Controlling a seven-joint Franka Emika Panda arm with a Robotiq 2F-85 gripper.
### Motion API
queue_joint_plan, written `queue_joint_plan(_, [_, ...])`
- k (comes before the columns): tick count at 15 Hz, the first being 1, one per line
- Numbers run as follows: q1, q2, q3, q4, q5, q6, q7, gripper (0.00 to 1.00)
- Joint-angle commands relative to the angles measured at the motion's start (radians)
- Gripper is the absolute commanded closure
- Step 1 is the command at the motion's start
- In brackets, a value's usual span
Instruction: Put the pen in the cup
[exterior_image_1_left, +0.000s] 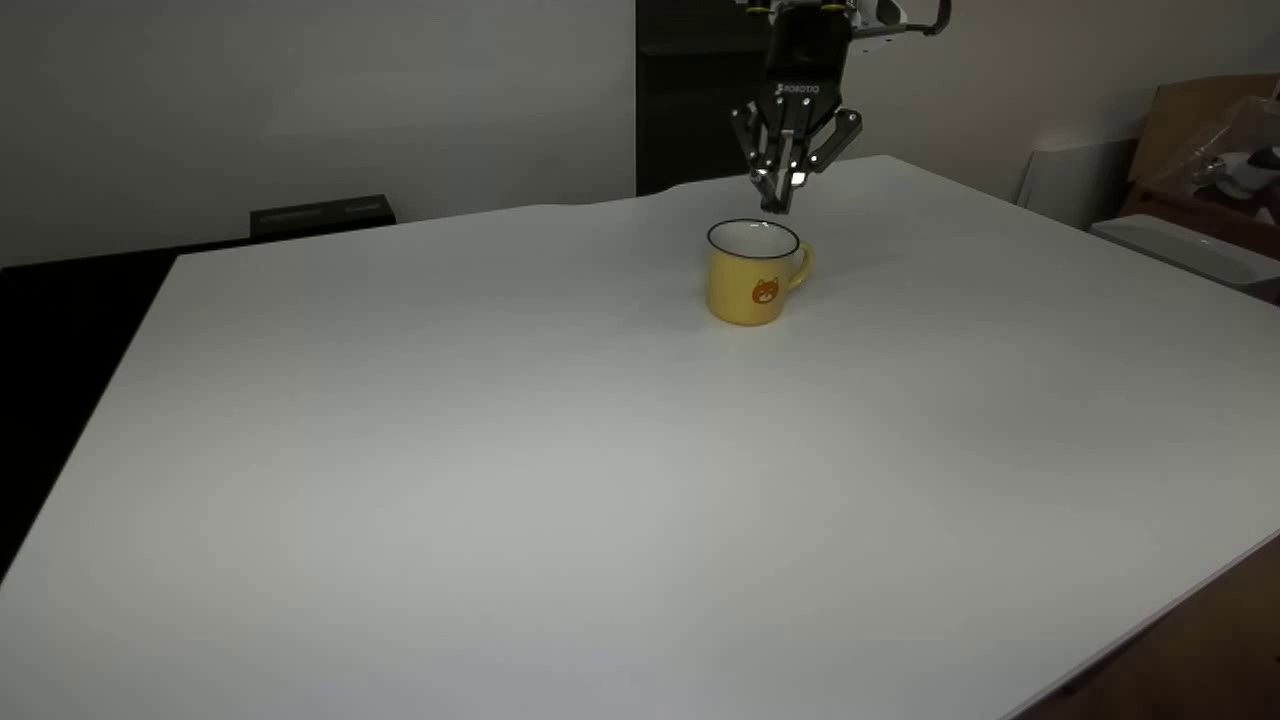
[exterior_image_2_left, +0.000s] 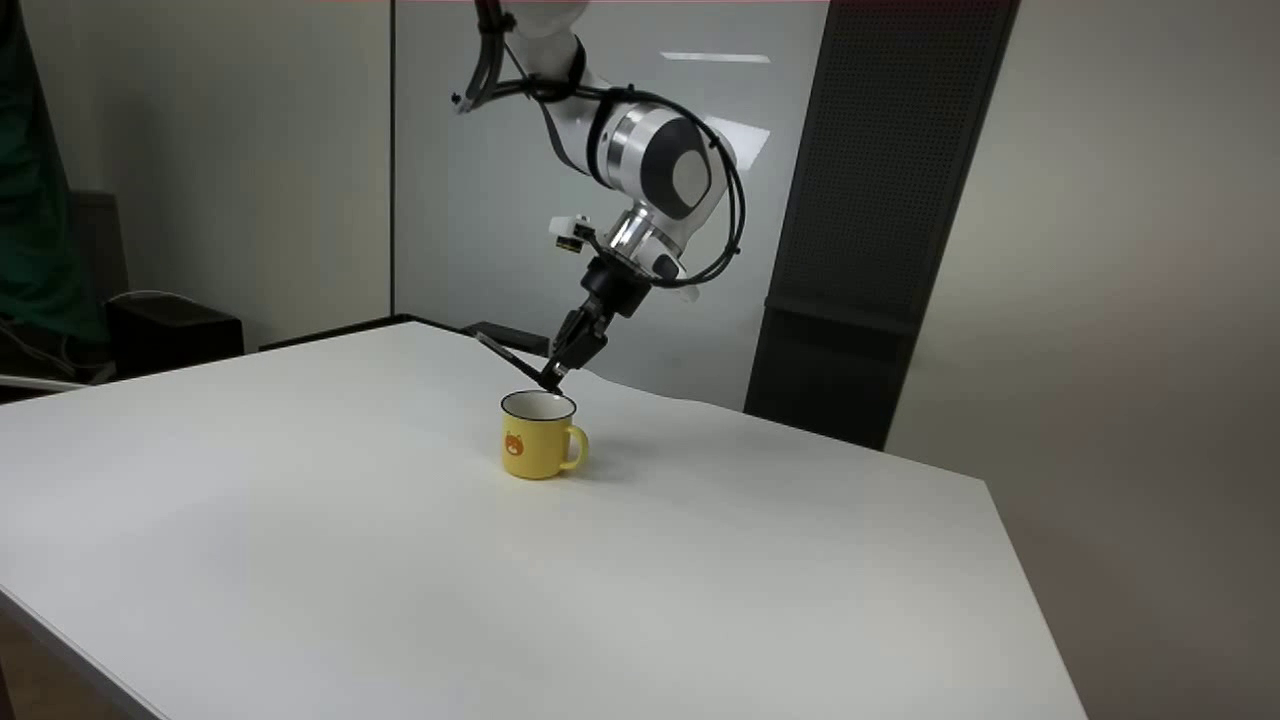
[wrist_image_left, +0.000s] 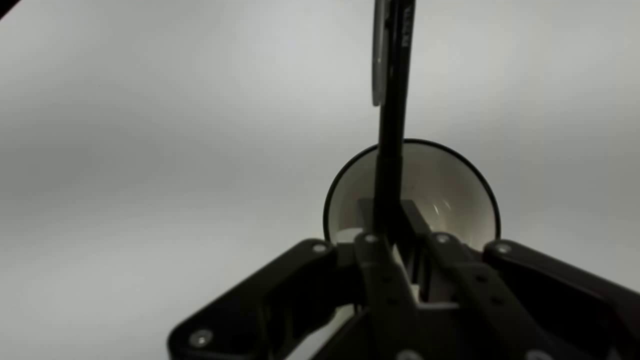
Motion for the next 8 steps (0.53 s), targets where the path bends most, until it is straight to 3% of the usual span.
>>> queue_joint_plan(1, [-0.005,0.039,0.008,0.06,0.015,-0.036,0.04,0.97])
queue_joint_plan(8, [-0.006,0.072,0.02,0.085,0.031,-0.047,0.038,0.97])
